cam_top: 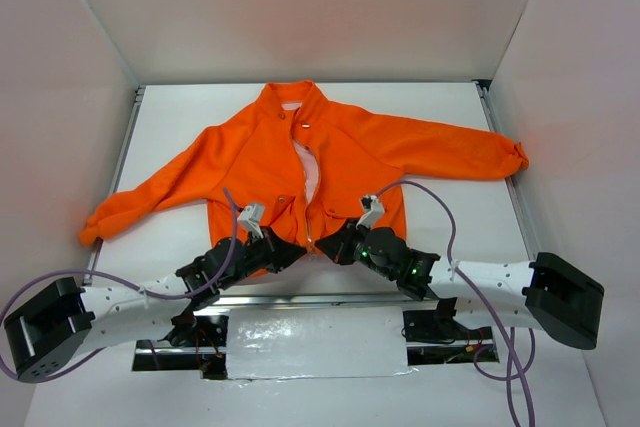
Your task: Zip up the jacket
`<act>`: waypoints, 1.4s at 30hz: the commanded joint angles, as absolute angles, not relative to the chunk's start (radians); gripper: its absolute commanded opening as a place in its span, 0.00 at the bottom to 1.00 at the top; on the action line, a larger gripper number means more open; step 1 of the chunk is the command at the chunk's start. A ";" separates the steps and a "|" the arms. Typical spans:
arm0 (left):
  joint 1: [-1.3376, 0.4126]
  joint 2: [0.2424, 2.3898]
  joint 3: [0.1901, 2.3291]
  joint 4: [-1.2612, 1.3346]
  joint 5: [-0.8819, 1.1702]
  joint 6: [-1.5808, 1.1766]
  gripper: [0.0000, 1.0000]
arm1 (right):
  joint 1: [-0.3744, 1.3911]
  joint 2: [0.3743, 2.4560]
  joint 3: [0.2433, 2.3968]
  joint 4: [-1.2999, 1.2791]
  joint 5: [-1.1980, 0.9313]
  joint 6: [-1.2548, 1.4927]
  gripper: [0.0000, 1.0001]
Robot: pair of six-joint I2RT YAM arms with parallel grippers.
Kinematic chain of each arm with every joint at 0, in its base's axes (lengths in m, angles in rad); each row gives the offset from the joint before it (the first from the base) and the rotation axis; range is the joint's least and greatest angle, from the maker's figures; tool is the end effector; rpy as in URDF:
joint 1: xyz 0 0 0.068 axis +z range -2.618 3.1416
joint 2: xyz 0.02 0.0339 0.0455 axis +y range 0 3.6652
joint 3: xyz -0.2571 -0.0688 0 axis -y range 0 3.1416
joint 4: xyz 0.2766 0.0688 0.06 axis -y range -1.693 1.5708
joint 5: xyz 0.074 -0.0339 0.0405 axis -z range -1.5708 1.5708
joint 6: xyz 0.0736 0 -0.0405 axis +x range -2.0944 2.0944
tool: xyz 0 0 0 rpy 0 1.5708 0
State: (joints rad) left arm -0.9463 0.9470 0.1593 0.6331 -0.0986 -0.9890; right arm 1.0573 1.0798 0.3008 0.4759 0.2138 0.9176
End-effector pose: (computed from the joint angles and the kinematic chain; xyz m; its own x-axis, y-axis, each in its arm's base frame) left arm 0.1538 -0.2010 0.1458 -0.6765 -0.4834 -0.5556 0.3372 0.4675 -0.8172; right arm 0.1497 0.2336 0.1450 -0.6861 0.3633 -0.6303 -0.3404 0.6054 0.7195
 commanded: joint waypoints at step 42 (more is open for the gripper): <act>-0.963 0.816 0.126 0.750 -0.123 -1.221 0.00 | 1.063 1.207 0.230 0.998 0.146 1.060 0.00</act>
State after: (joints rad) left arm -0.9482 0.8604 0.1028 0.7380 -0.1452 -1.1908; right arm 1.0576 1.1851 0.2352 0.7822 0.2371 1.0985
